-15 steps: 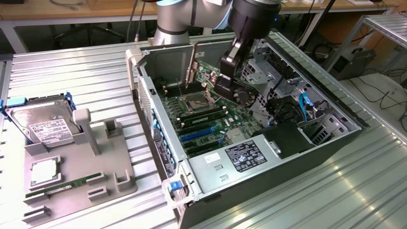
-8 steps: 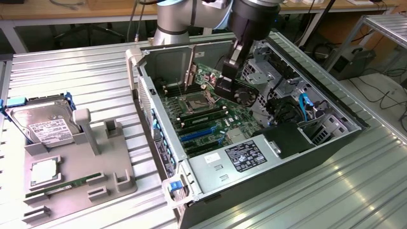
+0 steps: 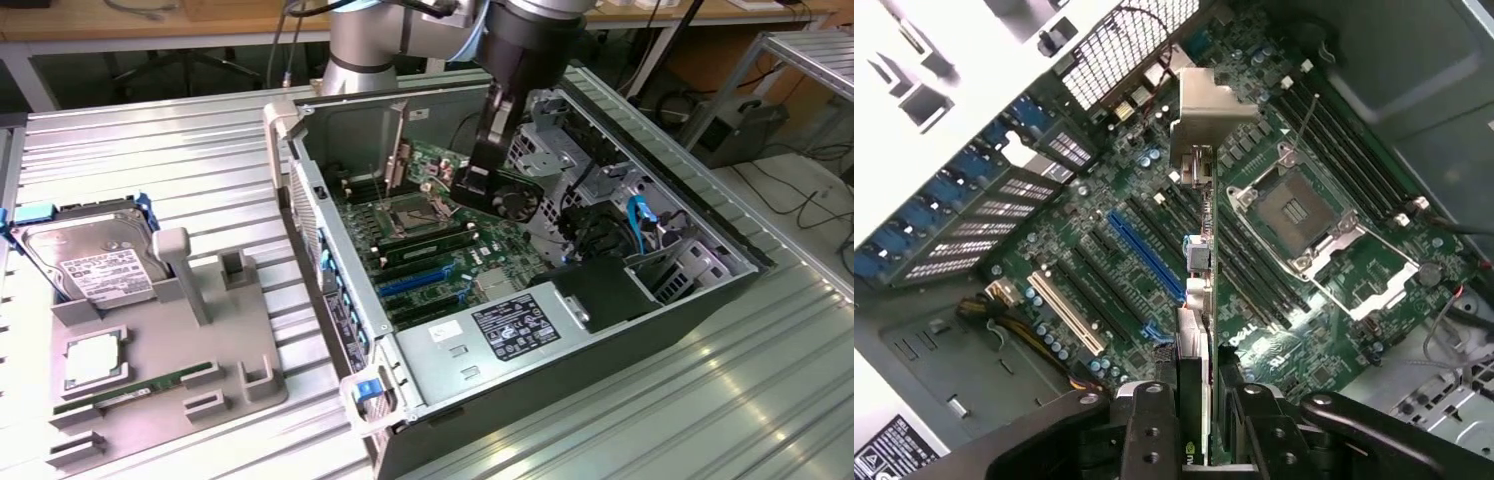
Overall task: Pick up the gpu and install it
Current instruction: 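Insert the gpu into the slot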
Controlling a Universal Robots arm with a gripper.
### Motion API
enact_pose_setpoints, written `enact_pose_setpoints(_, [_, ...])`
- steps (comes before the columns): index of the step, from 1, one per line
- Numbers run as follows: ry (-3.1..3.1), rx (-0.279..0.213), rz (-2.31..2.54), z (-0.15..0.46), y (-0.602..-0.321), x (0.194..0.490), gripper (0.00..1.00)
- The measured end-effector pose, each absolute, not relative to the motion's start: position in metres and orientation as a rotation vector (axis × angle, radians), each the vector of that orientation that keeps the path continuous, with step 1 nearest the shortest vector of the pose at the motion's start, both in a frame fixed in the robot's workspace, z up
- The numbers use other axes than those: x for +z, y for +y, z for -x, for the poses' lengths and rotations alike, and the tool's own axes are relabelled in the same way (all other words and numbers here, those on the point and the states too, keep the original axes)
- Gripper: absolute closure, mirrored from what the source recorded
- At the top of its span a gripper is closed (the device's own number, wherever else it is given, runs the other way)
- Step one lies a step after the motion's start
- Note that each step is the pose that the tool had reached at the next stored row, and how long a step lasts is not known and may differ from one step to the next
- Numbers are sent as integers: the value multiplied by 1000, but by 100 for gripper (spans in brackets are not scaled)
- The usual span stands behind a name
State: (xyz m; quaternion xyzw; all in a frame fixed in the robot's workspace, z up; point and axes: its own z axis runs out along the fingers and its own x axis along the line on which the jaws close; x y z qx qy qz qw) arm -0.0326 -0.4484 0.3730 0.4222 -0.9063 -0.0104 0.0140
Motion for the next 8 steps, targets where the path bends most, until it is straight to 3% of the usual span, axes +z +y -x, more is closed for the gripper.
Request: enact_pose_setpoints(8, [-2757,-31,-1460,33,-448,369,74])
